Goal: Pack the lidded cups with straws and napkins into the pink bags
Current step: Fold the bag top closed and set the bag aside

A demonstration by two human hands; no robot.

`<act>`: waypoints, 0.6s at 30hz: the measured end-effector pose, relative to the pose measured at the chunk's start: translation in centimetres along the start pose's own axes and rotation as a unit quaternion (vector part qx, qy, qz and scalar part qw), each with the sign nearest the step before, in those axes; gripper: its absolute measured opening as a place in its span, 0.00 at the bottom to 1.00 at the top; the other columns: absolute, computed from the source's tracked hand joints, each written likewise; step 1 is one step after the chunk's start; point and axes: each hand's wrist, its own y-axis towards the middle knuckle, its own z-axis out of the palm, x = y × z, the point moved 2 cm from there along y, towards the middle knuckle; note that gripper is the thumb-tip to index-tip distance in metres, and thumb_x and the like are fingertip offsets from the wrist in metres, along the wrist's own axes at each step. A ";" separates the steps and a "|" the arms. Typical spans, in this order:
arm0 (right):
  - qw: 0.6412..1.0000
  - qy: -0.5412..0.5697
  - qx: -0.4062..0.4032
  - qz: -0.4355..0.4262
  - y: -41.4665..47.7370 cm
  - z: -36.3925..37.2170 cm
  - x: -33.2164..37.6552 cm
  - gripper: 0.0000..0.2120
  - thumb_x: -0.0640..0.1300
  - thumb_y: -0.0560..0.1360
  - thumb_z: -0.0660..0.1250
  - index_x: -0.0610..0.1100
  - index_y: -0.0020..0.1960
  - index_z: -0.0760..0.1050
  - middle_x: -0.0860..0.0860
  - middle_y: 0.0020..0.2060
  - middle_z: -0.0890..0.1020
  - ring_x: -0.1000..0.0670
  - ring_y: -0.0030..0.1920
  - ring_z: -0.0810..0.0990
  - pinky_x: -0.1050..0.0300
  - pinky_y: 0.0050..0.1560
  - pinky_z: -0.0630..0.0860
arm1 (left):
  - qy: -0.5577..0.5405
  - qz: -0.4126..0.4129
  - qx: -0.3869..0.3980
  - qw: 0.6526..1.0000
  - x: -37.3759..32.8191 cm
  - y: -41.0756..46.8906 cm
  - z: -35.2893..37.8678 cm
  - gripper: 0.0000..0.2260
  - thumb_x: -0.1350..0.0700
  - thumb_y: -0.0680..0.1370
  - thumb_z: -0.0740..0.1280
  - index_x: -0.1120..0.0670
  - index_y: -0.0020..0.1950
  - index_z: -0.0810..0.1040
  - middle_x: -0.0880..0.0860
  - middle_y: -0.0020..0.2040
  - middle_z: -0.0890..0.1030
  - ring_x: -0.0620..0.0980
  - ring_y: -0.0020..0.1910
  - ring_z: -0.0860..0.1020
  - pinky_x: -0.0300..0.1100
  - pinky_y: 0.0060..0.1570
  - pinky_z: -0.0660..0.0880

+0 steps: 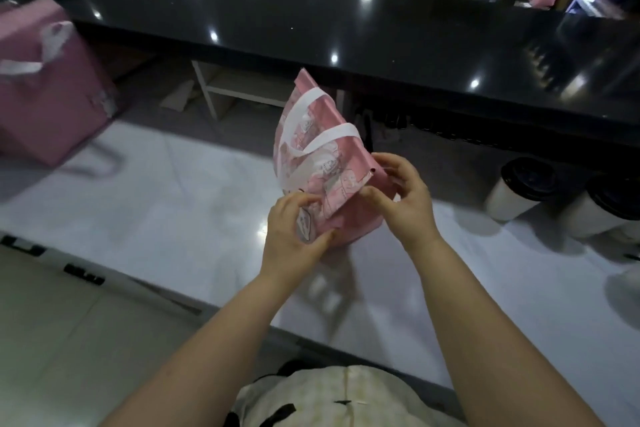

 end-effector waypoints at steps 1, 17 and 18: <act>1.000 0.003 0.011 0.024 -0.3 -0.5 -0.9 0.24 0.44 0.66 0.79 0.56 0.59 0.75 0.56 0.57 0.79 0.54 0.57 0.78 0.55 0.60 0.75 | -0.006 -0.018 -0.003 1.000 0.1 0.1 0.1 0.23 0.49 0.66 0.76 0.46 0.59 0.74 0.43 0.58 0.75 0.47 0.60 0.73 0.54 0.58 0.74; 0.995 -0.074 0.019 0.072 -1.2 3.5 -4.8 0.13 0.49 0.63 0.70 0.49 0.41 0.67 0.48 0.37 0.75 0.50 0.37 0.71 0.47 0.38 0.72 | 0.021 -0.109 -0.078 0.991 1.4 0.6 0.0 0.22 0.57 0.63 0.78 0.38 0.47 0.72 0.43 0.47 0.74 0.45 0.44 0.76 0.41 0.45 0.75; 0.995 -0.074 0.017 0.067 -1.0 3.7 -4.8 0.13 0.49 0.64 0.70 0.48 0.40 0.66 0.47 0.37 0.75 0.50 0.37 0.70 0.45 0.38 0.72 | 0.025 -0.112 -0.077 0.990 1.4 0.8 0.1 0.21 0.56 0.63 0.77 0.38 0.46 0.71 0.44 0.47 0.75 0.44 0.43 0.76 0.38 0.44 0.75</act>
